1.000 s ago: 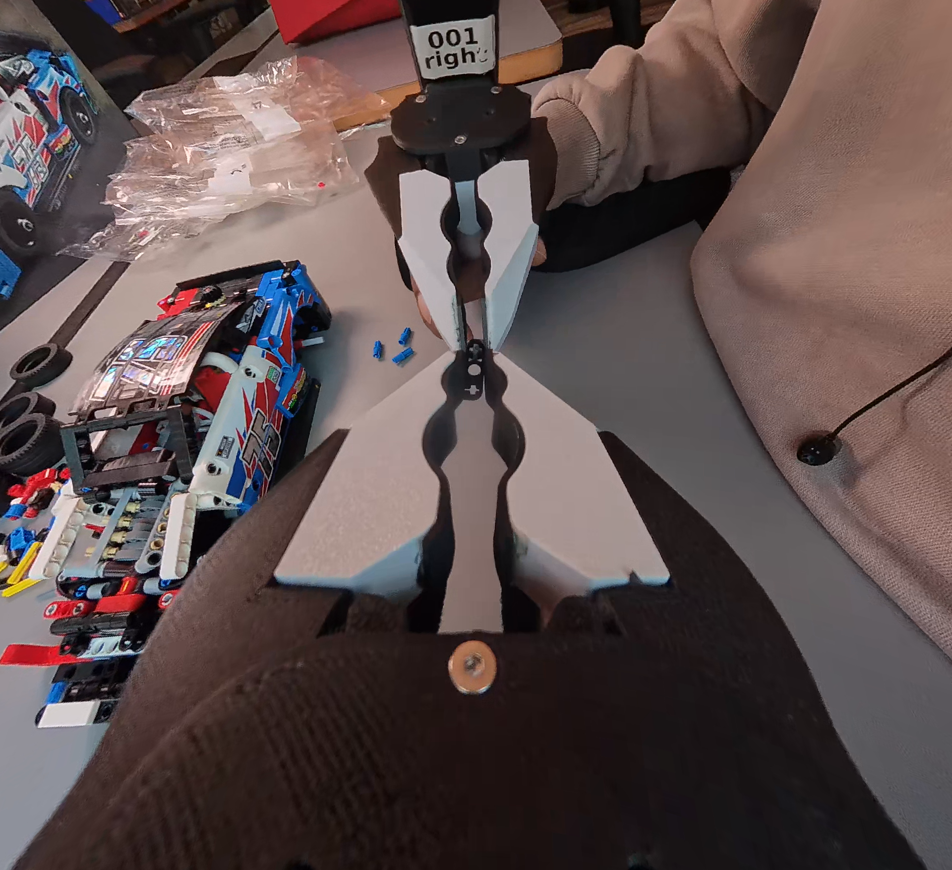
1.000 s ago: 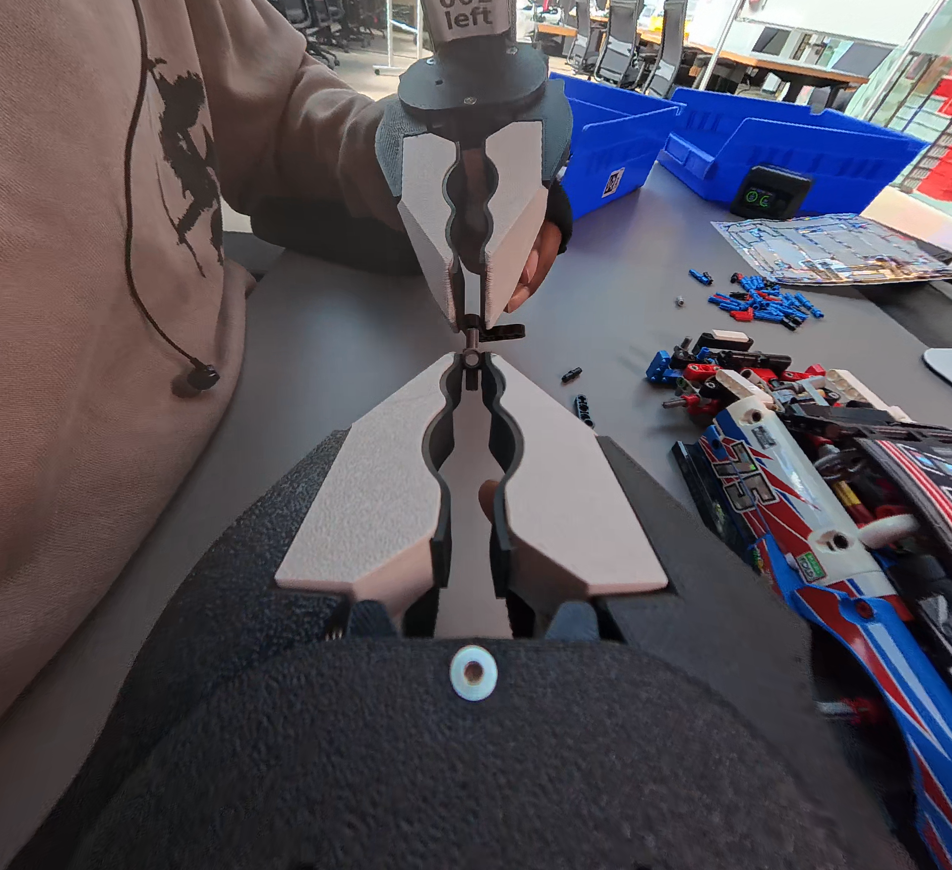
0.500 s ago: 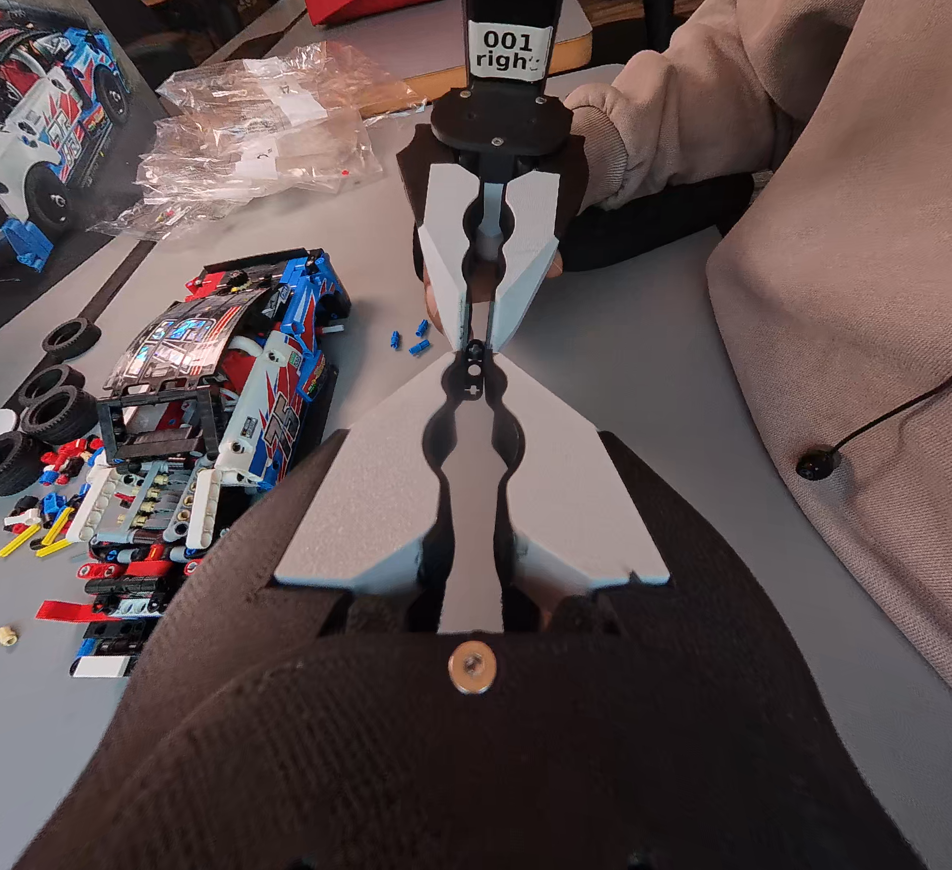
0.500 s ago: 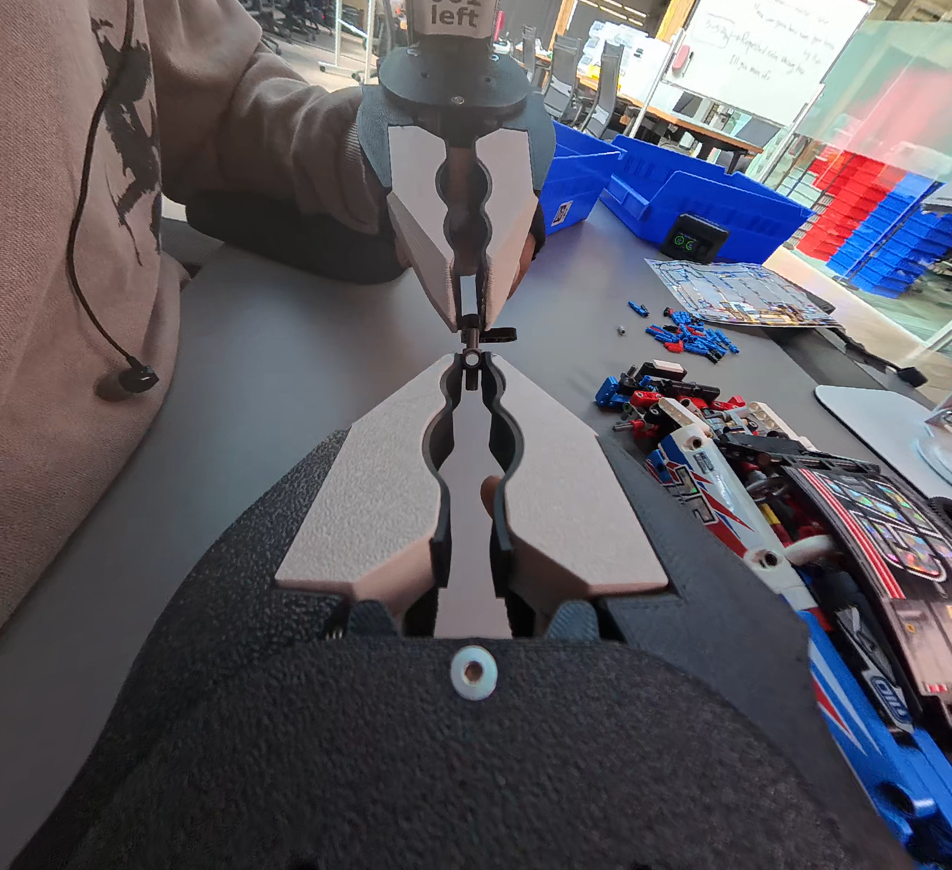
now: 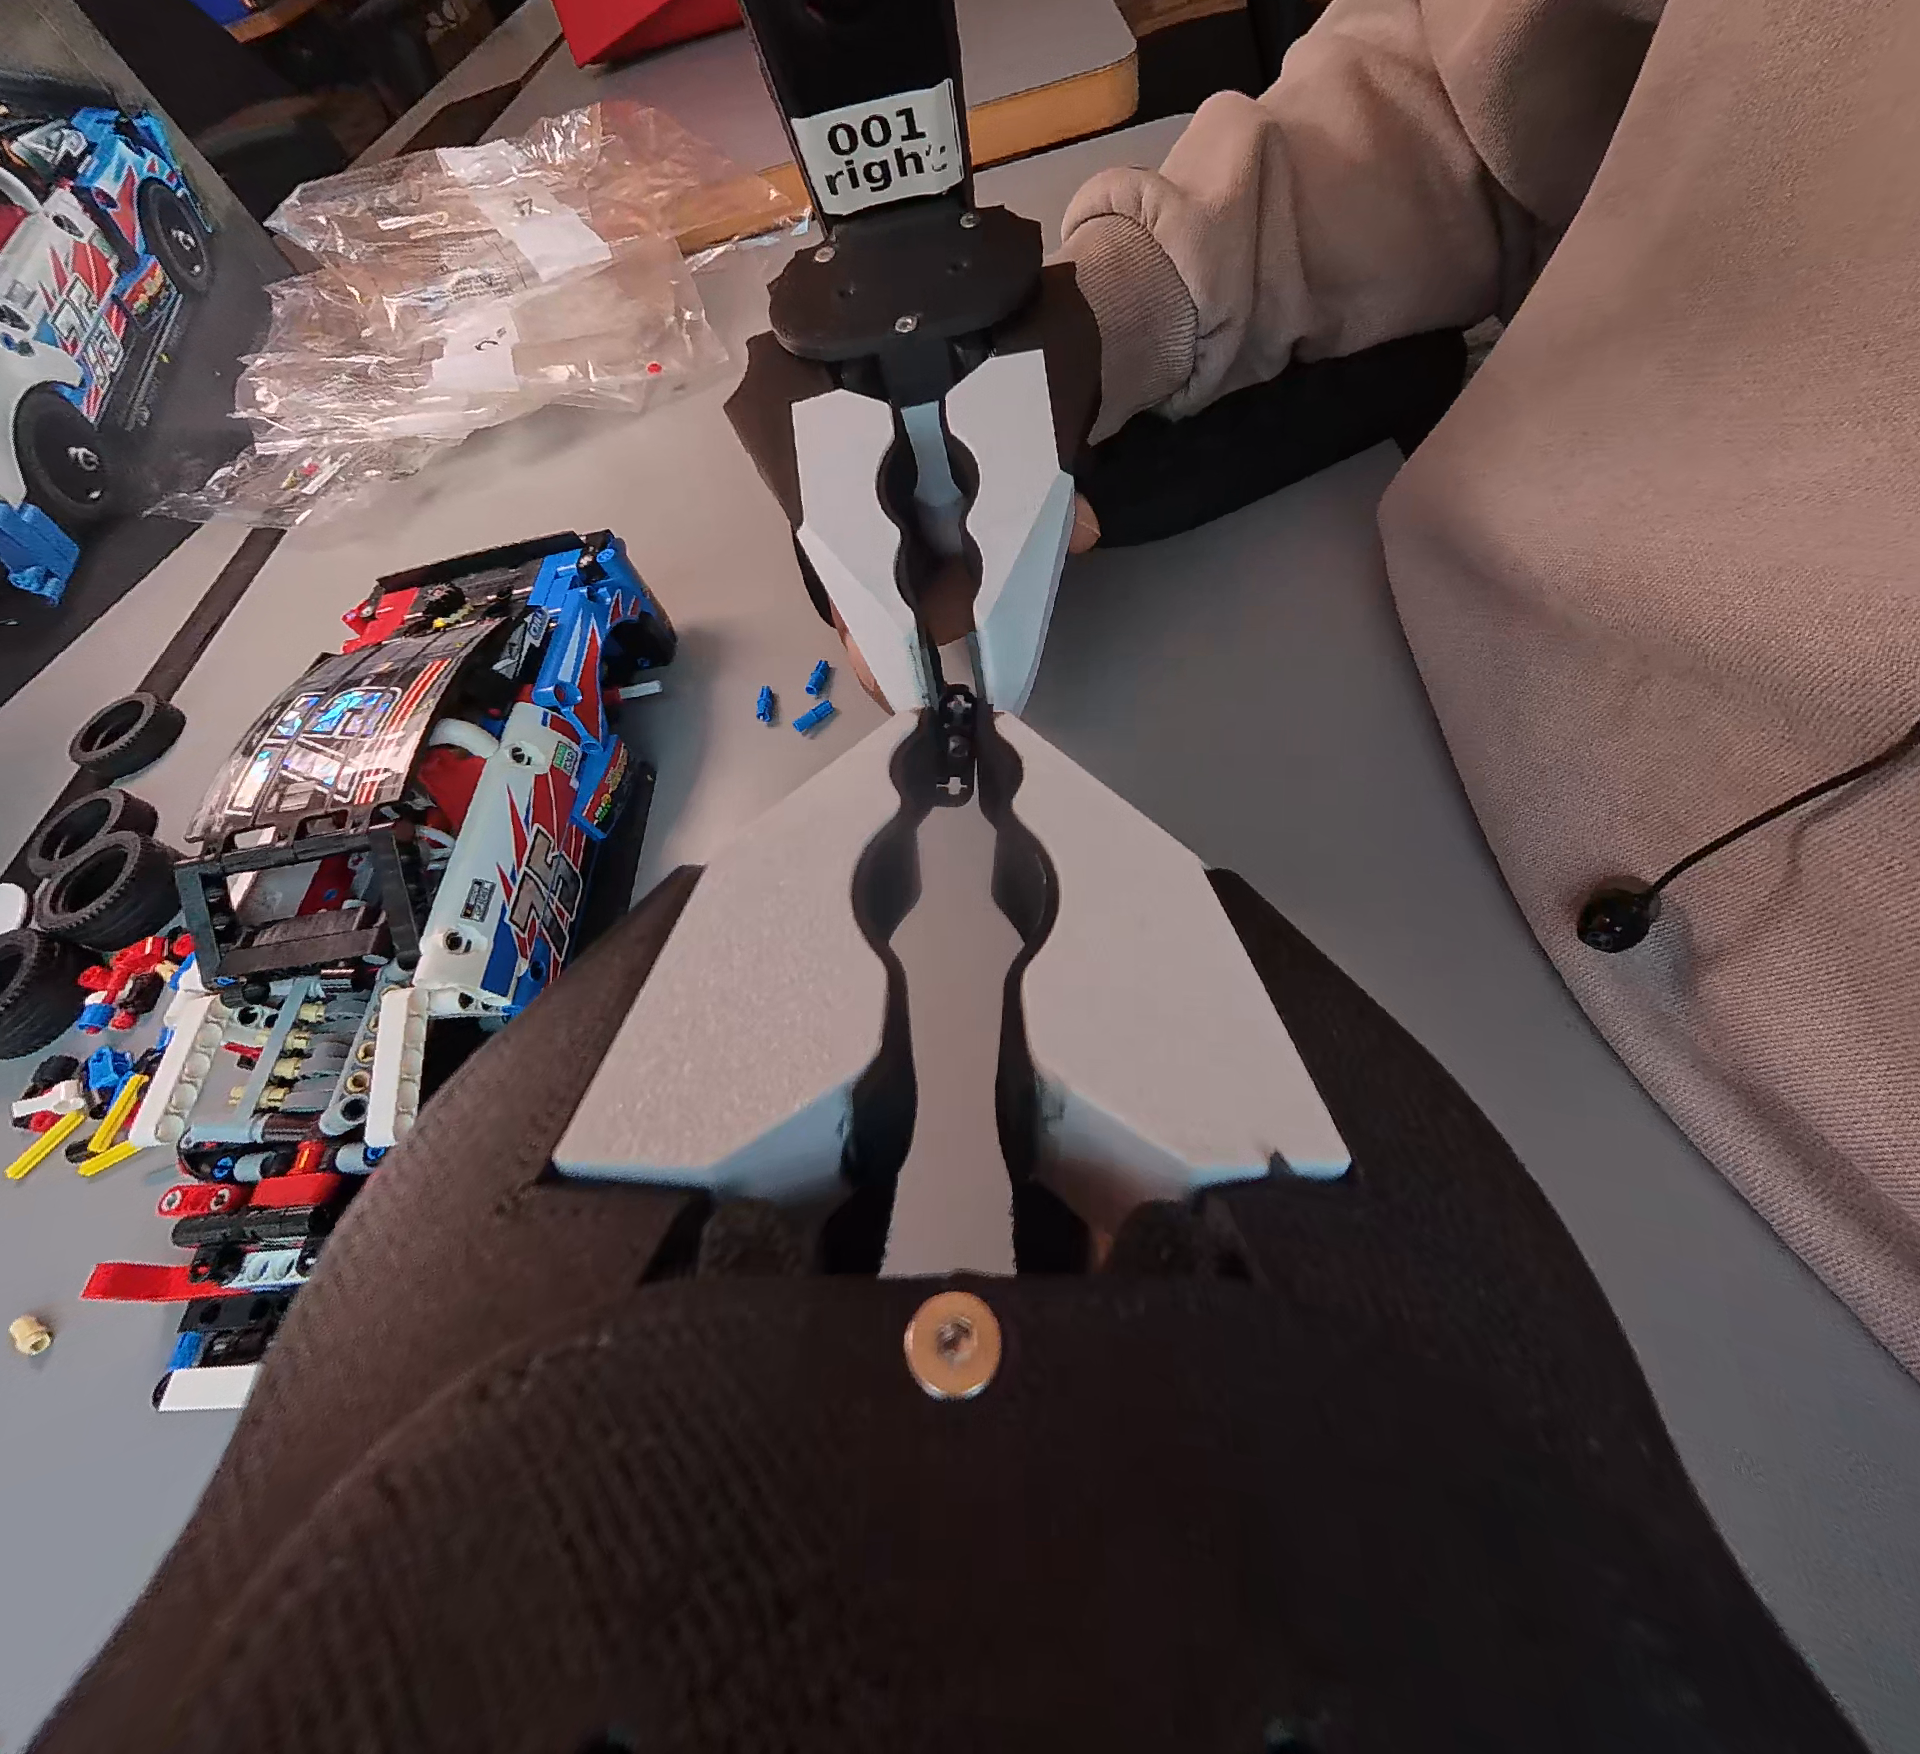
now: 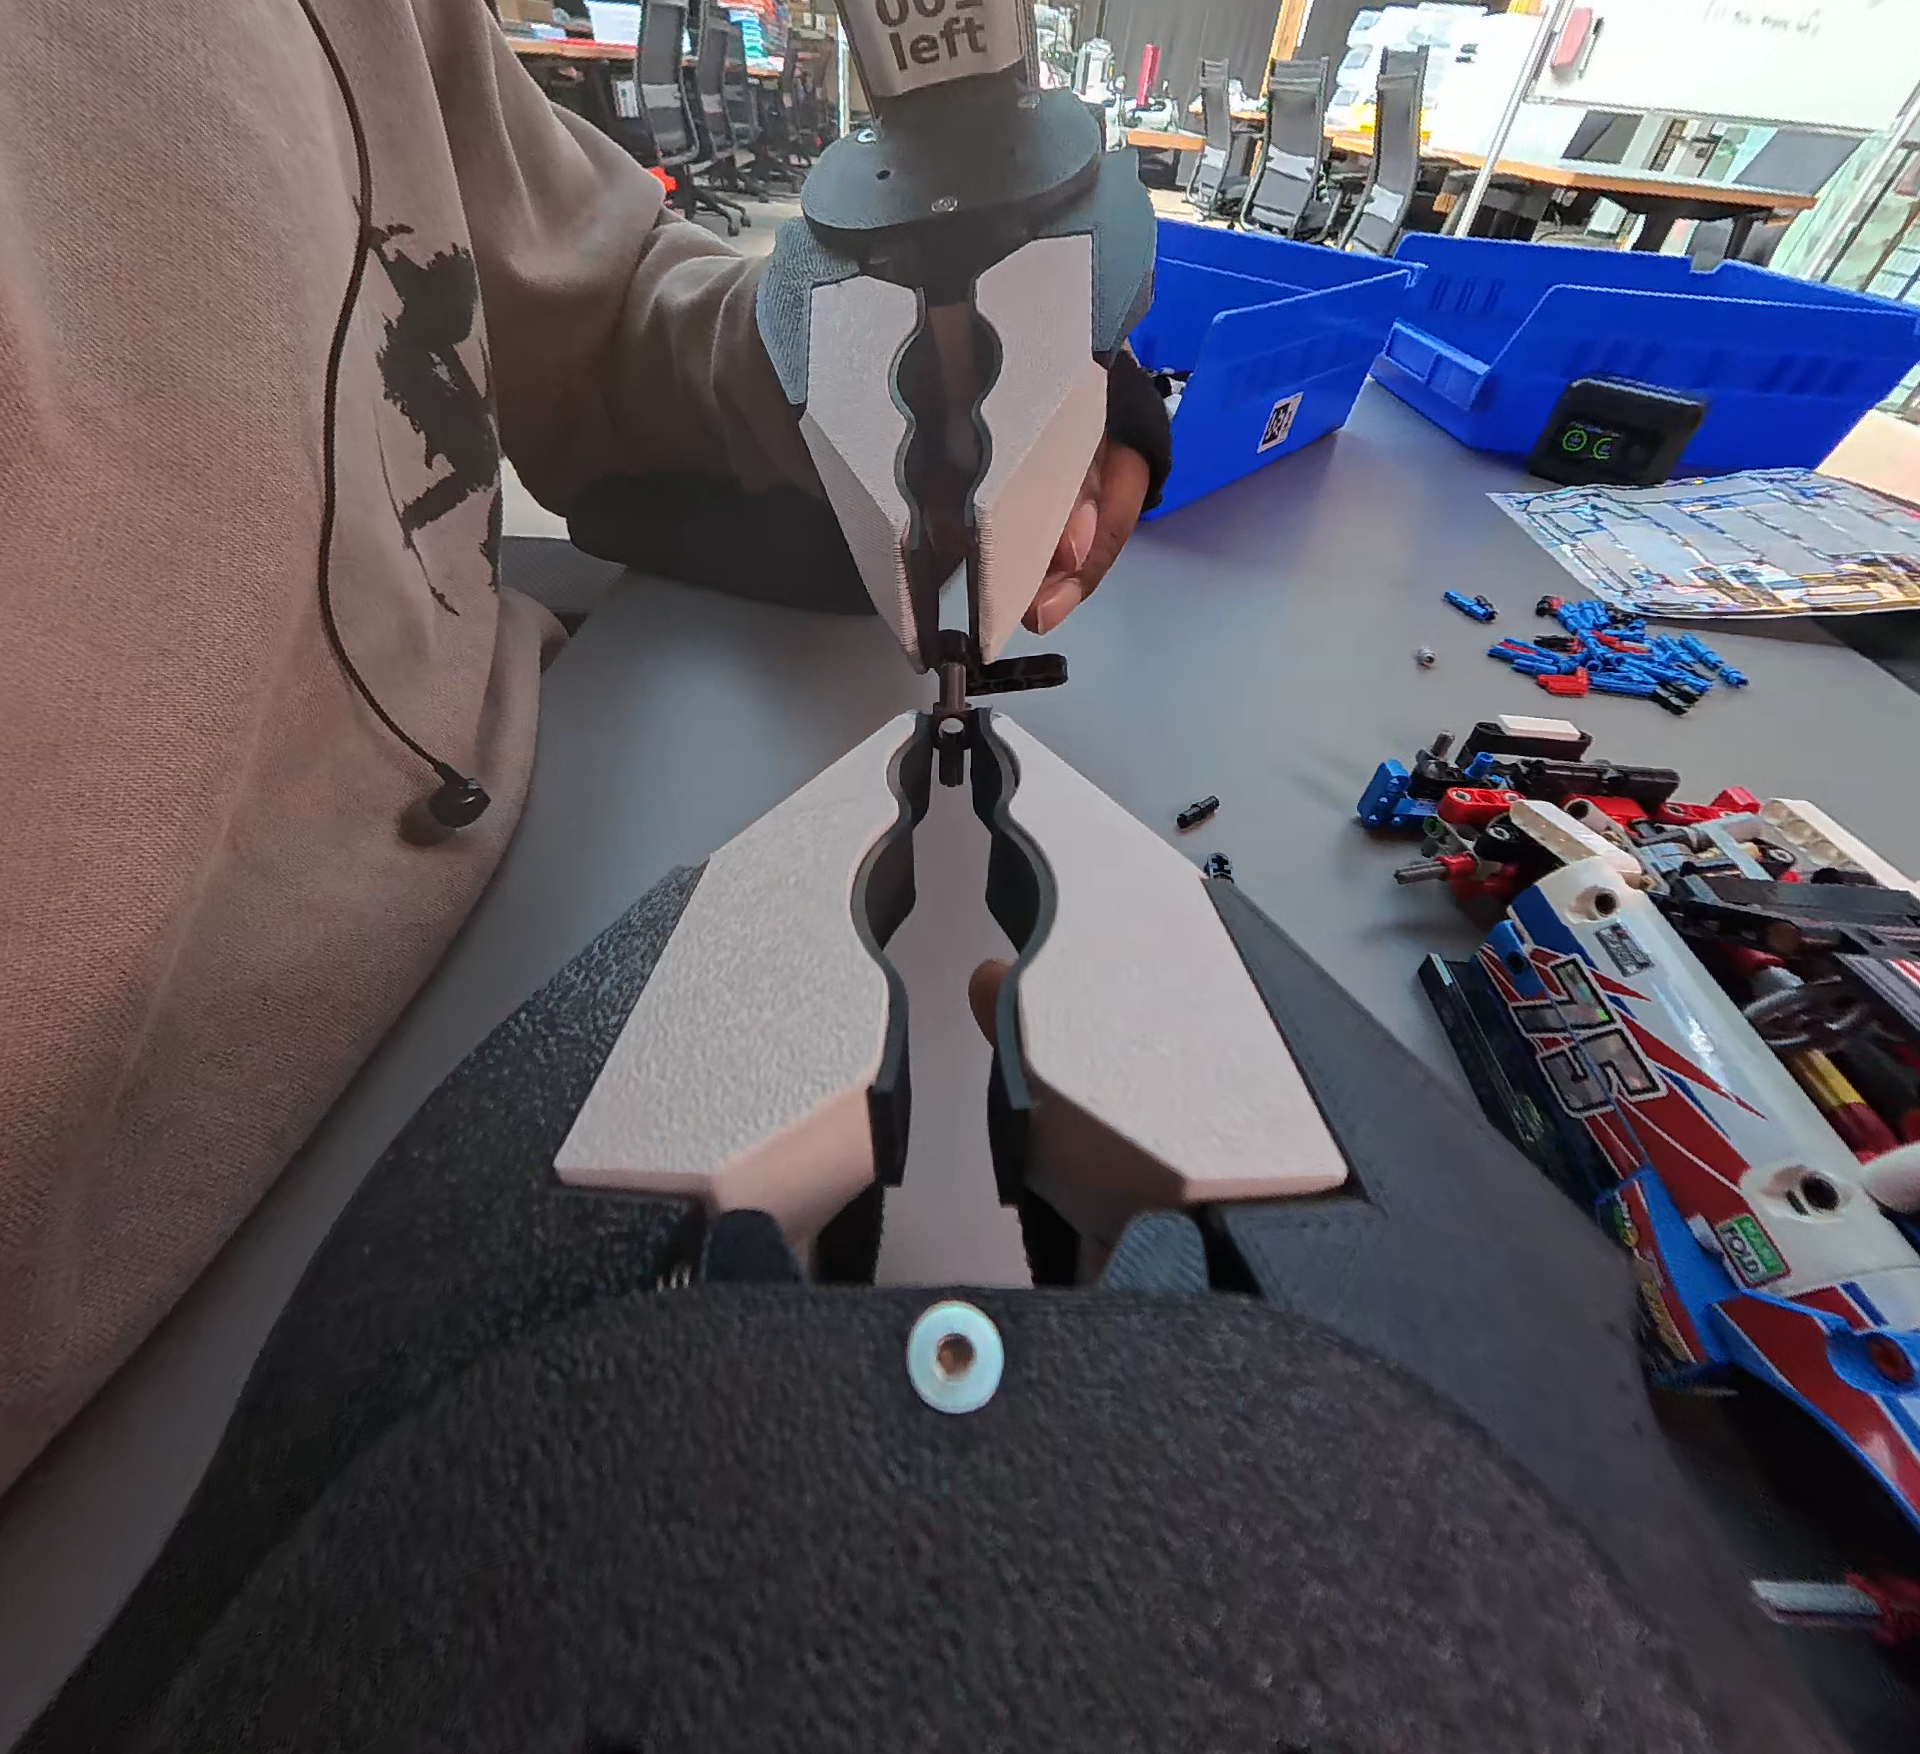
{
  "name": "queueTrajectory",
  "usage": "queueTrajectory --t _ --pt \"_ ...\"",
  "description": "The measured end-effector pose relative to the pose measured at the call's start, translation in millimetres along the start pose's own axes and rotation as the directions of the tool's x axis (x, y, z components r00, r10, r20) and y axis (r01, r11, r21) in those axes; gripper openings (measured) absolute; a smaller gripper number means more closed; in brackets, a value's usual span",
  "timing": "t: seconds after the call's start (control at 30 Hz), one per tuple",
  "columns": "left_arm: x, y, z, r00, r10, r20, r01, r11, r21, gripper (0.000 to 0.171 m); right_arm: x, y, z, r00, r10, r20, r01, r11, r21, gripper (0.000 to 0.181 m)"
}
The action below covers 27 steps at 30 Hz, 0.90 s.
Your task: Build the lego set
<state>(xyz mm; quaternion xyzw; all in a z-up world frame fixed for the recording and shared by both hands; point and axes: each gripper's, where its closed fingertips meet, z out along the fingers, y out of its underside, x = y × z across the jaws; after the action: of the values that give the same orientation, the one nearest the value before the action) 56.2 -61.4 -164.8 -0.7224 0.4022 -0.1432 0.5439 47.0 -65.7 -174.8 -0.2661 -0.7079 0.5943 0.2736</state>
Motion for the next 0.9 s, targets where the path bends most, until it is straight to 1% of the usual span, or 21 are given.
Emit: queueTrajectory --t 0.2,0.33,0.47,0.63,0.77,0.9 --pt "-0.9 0.6 -2.9 0.999 0.028 0.024 -0.027 0.999 -0.036 0.006 1.2 -2.1 1.9 0.998 -0.049 -0.028 0.049 0.999 -0.009 0.005" --pt "-2.0 6.4 -3.5 0.997 0.062 0.044 -0.058 0.994 -0.088 0.006 3.3 0.0 2.7 0.993 -0.100 -0.057 0.098 0.994 -0.041 0.005" --pt "-2.6 12.9 -2.6 0.997 0.068 0.048 -0.062 0.990 -0.125 0.006 5.2 5.3 4.1 0.984 -0.160 -0.081 0.151 0.984 -0.098 0.005" --pt "-5.0 25.6 -0.7 0.995 0.089 0.054 -0.077 0.980 -0.184 0.006 9.7 16.4 7.3 0.968 -0.226 -0.113 0.194 0.951 -0.242 0.005" --pt "-4.9 39.8 4.0 0.995 0.088 0.039 -0.076 0.969 -0.237 0.006 13.4 31.9 9.4 0.954 -0.274 -0.121 0.206 0.894 -0.397 0.005" --pt "-4.5 44.3 7.8 0.994 0.102 0.036 -0.089 0.959 -0.269 0.006 13.5 37.9 8.1 0.952 -0.279 -0.127 0.203 0.885 -0.420 0.005"
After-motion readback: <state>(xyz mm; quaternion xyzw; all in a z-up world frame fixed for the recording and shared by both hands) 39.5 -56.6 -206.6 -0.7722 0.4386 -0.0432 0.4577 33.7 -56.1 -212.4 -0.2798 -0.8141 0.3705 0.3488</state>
